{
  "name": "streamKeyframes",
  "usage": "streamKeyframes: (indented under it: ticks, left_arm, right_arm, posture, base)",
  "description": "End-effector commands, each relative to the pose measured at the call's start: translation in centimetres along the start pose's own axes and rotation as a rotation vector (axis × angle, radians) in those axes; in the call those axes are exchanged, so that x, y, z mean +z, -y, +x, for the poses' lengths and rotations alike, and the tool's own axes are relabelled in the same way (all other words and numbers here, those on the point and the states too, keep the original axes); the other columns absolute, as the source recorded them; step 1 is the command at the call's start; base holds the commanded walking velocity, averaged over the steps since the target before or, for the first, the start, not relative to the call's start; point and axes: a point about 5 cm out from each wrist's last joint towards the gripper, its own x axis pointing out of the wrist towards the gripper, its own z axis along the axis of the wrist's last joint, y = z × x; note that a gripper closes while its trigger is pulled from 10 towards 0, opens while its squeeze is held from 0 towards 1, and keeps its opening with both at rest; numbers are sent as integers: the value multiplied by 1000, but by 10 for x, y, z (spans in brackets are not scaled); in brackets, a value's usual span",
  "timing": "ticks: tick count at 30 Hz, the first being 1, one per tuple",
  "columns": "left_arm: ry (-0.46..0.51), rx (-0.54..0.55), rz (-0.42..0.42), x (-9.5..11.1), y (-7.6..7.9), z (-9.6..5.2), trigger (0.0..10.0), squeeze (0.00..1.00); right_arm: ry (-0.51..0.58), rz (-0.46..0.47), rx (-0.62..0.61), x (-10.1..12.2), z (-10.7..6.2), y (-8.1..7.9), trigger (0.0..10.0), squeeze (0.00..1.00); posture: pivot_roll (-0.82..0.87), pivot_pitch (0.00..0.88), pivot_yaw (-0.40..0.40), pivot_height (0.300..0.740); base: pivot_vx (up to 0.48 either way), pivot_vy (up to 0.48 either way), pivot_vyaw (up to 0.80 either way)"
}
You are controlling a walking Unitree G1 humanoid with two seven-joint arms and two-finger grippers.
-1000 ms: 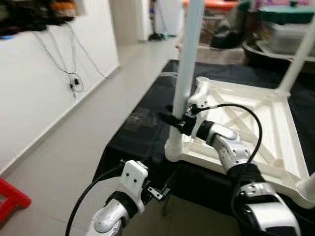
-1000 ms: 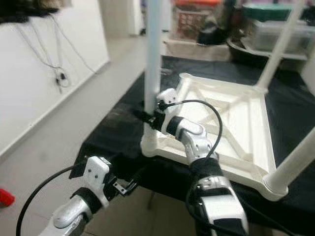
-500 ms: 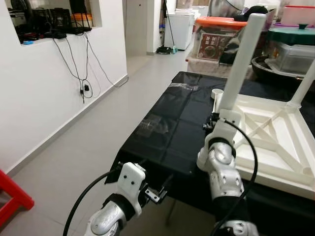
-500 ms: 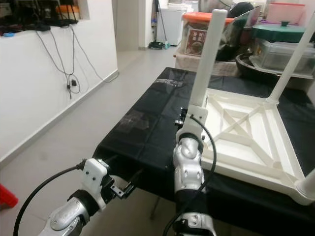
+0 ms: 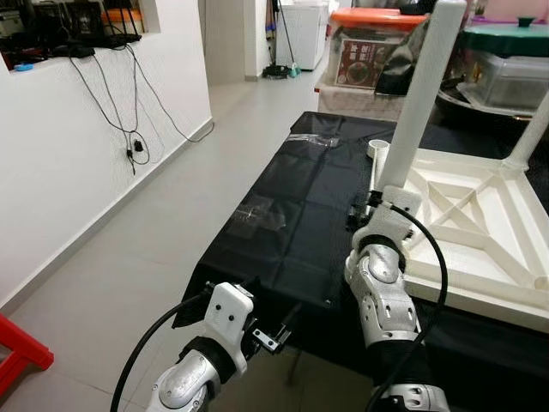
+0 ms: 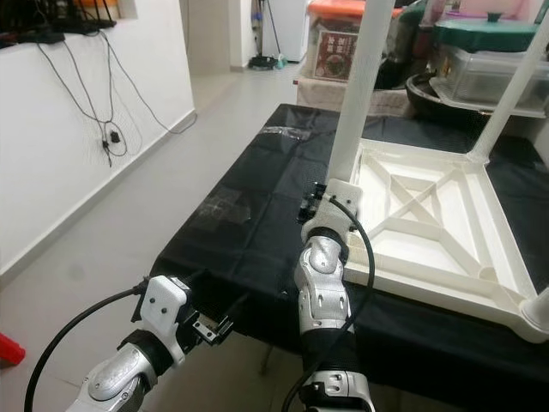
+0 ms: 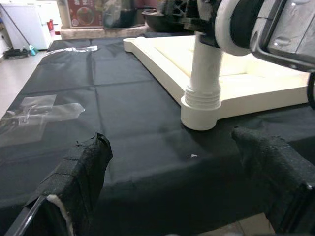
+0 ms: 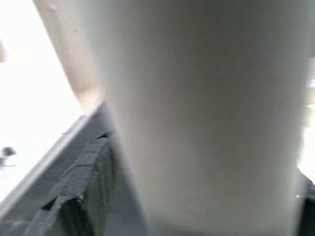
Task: Building children table
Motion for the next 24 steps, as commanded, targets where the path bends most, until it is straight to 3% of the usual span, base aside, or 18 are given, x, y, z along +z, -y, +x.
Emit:
streamKeyframes:
  ticks: [1, 2, 3, 5, 8, 9, 10, 11, 13, 14, 19, 21, 24]
  left_arm:
    - [-13, -3, -6, -4, 0, 0, 10000, 0]
    - [-14, -6, -7, -4, 0, 0, 10000, 0]
    - [-14, -6, -7, -4, 0, 0, 10000, 0]
    - [-15, -7, -8, -4, 0, 1, 10000, 0]
    - [-14, -9, -7, -4, 0, 2, 10000, 0]
    - [-14, -9, -7, -4, 0, 2, 10000, 0]
    - [-14, -9, -7, -4, 0, 2, 10000, 0]
    - [-14, -9, -6, -4, 0, 2, 10000, 0]
    - [-14, -9, -6, -4, 0, 2, 10000, 0]
    - [-13, -11, -5, -4, 0, 3, 10000, 0]
    - [-10, -6, -4, -4, 1, 3, 10000, 0]
    - [-3, -1, -4, -2, 1, 3, 10000, 0]
    - [-2, -1, -5, -2, 2, 2, 10000, 0]
  right_arm:
    - [32, 45, 192, 8, 4, -17, 10000, 0]
    - [-8, 69, 471, 10, 6, -15, 10000, 0]
    - [-8, 69, 471, 10, 6, -15, 10000, 0]
    - [-90, 68, 666, 7, 5, -10, 10000, 0]
    - [-136, 76, 767, 7, 5, -6, 10000, 0]
    - [-168, 58, 885, 7, 3, -4, 10000, 0]
    - [-168, 58, 885, 7, 3, -4, 10000, 0]
    - [-204, 41, 995, 7, 2, -4, 10000, 0]
    - [-204, 41, 995, 7, 2, -4, 10000, 0]
    - [-244, 1, 1091, 5, 3, -6, 10000, 0]
    - [-276, -31, 1214, 7, 8, -17, 10000, 0]
    - [-281, -32, 1337, 12, 7, -30, 10000, 0]
    - [-294, -32, 1388, 11, 5, -31, 10000, 0]
  posture:
    - [114, 34, -28, 740]
    - [115, 34, -28, 740]
    - [115, 34, -28, 740]
    - [114, 33, -27, 740]
    - [112, 31, -27, 740]
    - [114, 32, -27, 740]
    - [114, 32, -27, 740]
    - [110, 33, -25, 740]
    - [110, 33, -25, 740]
    - [116, 30, -29, 740]
    - [130, 30, -39, 740]
    - [138, 32, -45, 740]
    - [134, 33, -45, 740]
  base:
    - [0, 0, 0]
    - [0, 0, 0]
    - [0, 0, 0]
    - [0, 0, 0]
    - [0, 0, 0]
    - [0, 0, 0]
    - [0, 0, 0]
    - [0, 0, 0]
    - [0, 0, 0]
    - [0, 0, 0]
    - [0, 0, 0]
    - [0, 0, 0]
    - [0, 0, 0]
